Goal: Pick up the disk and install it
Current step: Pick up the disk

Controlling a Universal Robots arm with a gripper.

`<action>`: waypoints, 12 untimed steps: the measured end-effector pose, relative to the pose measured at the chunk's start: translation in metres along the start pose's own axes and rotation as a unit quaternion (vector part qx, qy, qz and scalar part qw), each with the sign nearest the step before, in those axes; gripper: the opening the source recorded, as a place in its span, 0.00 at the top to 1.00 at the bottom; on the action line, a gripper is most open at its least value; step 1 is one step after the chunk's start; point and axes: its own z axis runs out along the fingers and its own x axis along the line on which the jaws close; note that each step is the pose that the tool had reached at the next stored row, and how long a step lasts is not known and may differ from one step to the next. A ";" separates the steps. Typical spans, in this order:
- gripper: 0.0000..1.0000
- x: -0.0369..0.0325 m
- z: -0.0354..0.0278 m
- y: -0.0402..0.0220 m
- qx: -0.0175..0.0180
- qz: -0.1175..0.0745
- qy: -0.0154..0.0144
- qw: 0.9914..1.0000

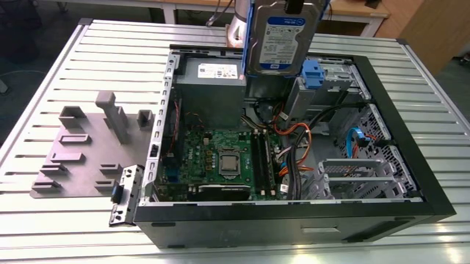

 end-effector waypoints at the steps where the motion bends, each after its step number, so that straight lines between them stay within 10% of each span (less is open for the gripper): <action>1: 0.65 0.0008 0.0000 0.0000 0.000 0.000 0.000 1.000; 12: 0.65 0.0111 -0.0002 0.0001 0.000 0.000 0.000 1.000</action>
